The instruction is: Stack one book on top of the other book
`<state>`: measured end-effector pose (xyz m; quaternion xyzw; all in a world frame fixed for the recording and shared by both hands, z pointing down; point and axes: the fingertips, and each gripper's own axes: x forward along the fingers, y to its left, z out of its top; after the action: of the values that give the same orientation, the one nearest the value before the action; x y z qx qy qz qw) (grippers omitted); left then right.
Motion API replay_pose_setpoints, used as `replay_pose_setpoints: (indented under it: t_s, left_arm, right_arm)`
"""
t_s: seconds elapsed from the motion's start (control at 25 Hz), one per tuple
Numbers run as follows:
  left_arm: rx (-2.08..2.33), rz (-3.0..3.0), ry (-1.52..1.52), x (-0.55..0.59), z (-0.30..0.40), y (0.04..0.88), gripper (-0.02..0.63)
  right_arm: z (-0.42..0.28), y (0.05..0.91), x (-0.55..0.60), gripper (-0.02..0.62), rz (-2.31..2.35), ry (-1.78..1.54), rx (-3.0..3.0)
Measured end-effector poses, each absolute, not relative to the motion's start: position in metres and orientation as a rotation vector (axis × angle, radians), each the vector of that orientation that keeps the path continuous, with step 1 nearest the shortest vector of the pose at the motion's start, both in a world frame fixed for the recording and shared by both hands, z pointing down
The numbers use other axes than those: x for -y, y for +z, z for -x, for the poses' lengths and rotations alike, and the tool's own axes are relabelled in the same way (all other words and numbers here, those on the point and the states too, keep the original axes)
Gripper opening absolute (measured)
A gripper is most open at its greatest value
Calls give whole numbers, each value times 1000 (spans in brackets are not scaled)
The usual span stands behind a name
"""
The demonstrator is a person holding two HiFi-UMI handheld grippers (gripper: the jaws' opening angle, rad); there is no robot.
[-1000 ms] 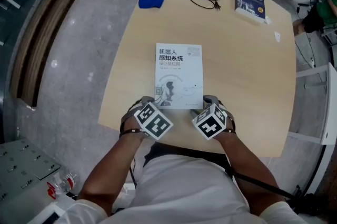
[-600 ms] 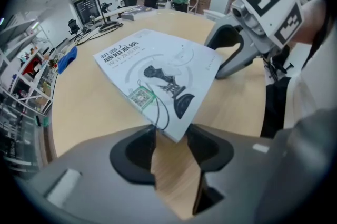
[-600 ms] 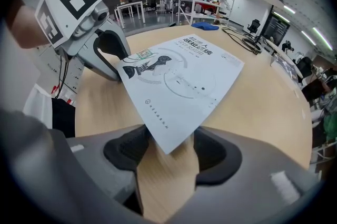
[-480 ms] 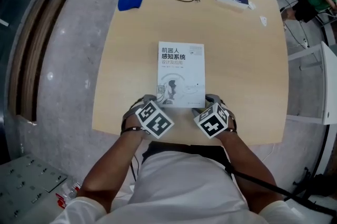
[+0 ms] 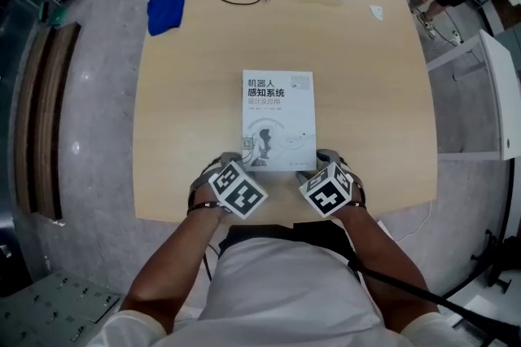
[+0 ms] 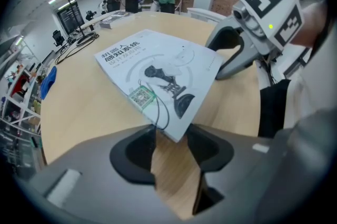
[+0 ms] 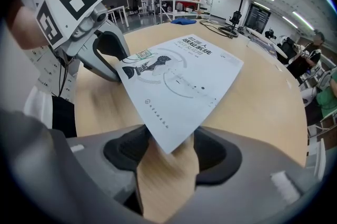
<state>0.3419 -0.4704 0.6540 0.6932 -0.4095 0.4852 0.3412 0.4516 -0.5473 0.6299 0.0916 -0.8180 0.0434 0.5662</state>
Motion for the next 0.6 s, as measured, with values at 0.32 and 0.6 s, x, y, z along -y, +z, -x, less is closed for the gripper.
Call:
replay_pose_setpoints:
  t_s: [0.32,0.6]
  left_arm:
    - [1088,-1790,1210,468,-343,656,196]
    - [1111,-1775,1231,471,-341,657,193]
  right_arm:
    - [-452,634,547,272,-173,135,1943]
    - [-450,634,549,275,-160,126,1927]
